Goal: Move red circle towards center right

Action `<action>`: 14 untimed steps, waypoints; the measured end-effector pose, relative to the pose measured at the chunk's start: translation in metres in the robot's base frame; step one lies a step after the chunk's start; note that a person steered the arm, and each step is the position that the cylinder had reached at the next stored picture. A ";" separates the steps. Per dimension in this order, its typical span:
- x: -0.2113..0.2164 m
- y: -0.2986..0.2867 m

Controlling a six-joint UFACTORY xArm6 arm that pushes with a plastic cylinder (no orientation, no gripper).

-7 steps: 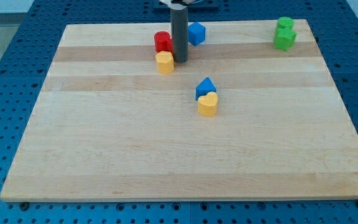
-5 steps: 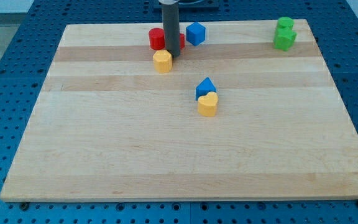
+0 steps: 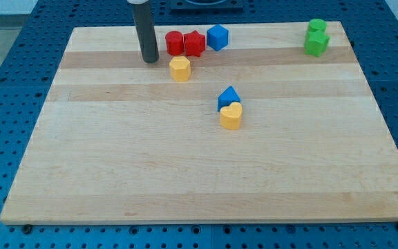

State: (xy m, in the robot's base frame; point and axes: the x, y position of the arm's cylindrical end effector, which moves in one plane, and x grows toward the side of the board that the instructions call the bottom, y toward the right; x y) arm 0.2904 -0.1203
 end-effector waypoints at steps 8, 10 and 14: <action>0.030 0.013; 0.069 0.038; 0.045 0.076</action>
State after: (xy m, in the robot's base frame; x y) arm 0.3349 -0.0447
